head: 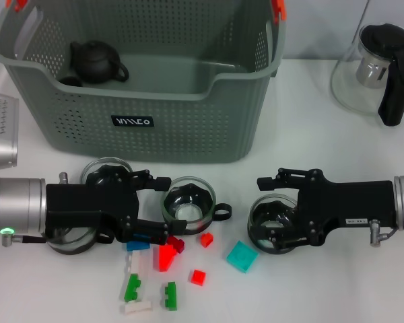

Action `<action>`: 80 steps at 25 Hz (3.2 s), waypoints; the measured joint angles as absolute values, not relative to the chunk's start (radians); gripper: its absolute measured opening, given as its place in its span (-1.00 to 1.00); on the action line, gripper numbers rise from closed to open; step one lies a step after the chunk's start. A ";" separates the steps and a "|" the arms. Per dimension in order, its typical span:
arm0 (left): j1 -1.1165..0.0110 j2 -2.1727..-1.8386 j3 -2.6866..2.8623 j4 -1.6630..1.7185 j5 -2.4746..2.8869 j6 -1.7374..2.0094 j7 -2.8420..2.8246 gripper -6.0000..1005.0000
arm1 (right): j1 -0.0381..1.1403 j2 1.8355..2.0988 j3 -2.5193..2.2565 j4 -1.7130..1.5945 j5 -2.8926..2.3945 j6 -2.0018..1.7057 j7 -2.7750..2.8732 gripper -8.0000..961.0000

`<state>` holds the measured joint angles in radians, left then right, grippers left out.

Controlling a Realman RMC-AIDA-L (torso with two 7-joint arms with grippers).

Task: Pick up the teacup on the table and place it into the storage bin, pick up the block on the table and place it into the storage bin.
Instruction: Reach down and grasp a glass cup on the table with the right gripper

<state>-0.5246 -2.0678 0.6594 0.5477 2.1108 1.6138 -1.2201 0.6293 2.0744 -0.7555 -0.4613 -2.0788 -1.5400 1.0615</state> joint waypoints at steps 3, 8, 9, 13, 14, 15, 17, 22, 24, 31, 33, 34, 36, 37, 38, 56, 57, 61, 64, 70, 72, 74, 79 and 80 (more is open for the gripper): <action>-0.525 -2.068 0.657 0.547 2.111 1.614 -1.223 0.86 | 0.631 2.075 -0.755 -0.462 -2.078 -1.538 1.062 0.91; -0.525 -2.068 0.643 0.546 2.109 1.614 -1.234 0.86 | 0.634 2.076 -0.755 -0.462 -2.078 -1.522 1.069 0.91; -0.525 -2.068 0.643 0.546 2.109 1.614 -1.234 0.86 | 0.635 2.077 -0.756 -0.462 -2.078 -1.519 1.074 0.91; -0.524 -2.069 0.615 0.544 2.109 1.614 -1.238 0.86 | 0.637 2.077 -0.760 -0.462 -2.078 -1.516 1.096 0.91; -0.522 -2.069 0.612 0.543 2.109 1.615 -1.238 0.86 | 0.638 2.076 -0.760 -0.462 -2.078 -1.516 1.107 0.91; -0.521 -2.069 0.611 0.543 2.110 1.618 -1.239 0.86 | 0.639 2.075 -0.761 -0.463 -2.078 -1.515 1.119 0.91; -0.519 -2.069 0.612 0.545 2.112 1.625 -1.241 0.86 | 0.641 2.073 -0.761 -0.464 -2.079 -1.518 1.136 0.91; -0.514 -2.068 0.613 0.548 2.114 1.648 -1.235 0.86 | 0.636 2.074 -0.764 -0.503 -2.088 -1.543 1.144 0.91; -0.514 -2.068 0.616 0.549 2.117 1.656 -1.236 0.86 | 0.632 2.075 -0.771 -0.528 -2.090 -1.560 1.158 0.91; -0.515 -2.063 0.615 0.550 2.113 1.689 -1.235 0.86 | 0.629 2.067 -0.793 -0.701 -2.170 -1.662 1.354 0.91; -0.515 -2.062 0.614 0.551 2.113 1.690 -1.236 0.86 | 0.630 2.074 -0.805 -0.776 -2.213 -1.685 1.430 0.90; -0.515 -2.062 0.614 0.551 2.112 1.690 -1.236 0.86 | 0.632 2.077 -0.815 -0.817 -2.237 -1.694 1.474 0.90; -0.514 -2.064 0.613 0.551 2.112 1.686 -1.236 0.86 | 0.640 2.082 -0.845 -0.883 -2.282 -1.702 1.558 0.90; -0.514 -2.065 0.613 0.551 2.112 1.685 -1.236 0.86 | 0.645 2.084 -0.860 -0.907 -2.299 -1.705 1.596 0.90; -0.514 -2.066 0.612 0.551 2.112 1.684 -1.236 0.86 | 0.651 2.085 -0.872 -0.924 -2.308 -1.709 1.621 0.90; -0.515 -2.072 0.606 0.545 2.110 1.678 -1.239 0.86 | 0.722 2.099 -1.128 -1.060 -2.438 -1.750 1.821 0.90; -0.515 -2.072 0.606 0.545 2.110 1.678 -1.239 0.86 | 0.728 2.100 -1.144 -1.059 -2.442 -1.744 1.826 0.90; -0.514 -2.073 0.606 0.543 2.110 1.678 -1.236 0.86 | 0.748 2.100 -1.204 -1.057 -2.443 -1.713 1.846 0.90; -0.513 -2.074 0.606 0.542 2.111 1.680 -1.236 0.86 | 0.764 2.100 -1.254 -1.056 -2.443 -1.690 1.866 0.89; -0.512 -2.080 0.606 0.541 2.111 1.683 -1.235 0.86 | 0.786 2.100 -1.361 -1.051 -2.445 -1.636 1.903 0.90; -0.512 -2.080 0.606 0.541 2.111 1.683 -1.235 0.86 | 0.788 2.101 -1.396 -1.049 -2.445 -1.623 1.914 0.90; -0.512 -2.080 0.606 0.541 2.111 1.686 -1.234 0.86 | 0.789 2.102 -1.430 -1.049 -2.445 -1.613 1.926 0.90; -0.512 -2.080 0.606 0.541 2.111 1.689 -1.234 0.86 | 0.794 2.103 -1.514 -1.041 -2.466 -1.568 1.970 0.88; -0.512 -2.080 0.606 0.541 2.111 1.689 -1.234 0.86 | 0.797 2.103 -1.526 -1.036 -2.473 -1.560 1.975 0.88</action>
<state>-0.5123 -2.0802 0.6058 0.5414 2.1108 1.6887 -1.2336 0.7972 2.1033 -1.5262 -1.0360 -2.4728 -1.5602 1.9749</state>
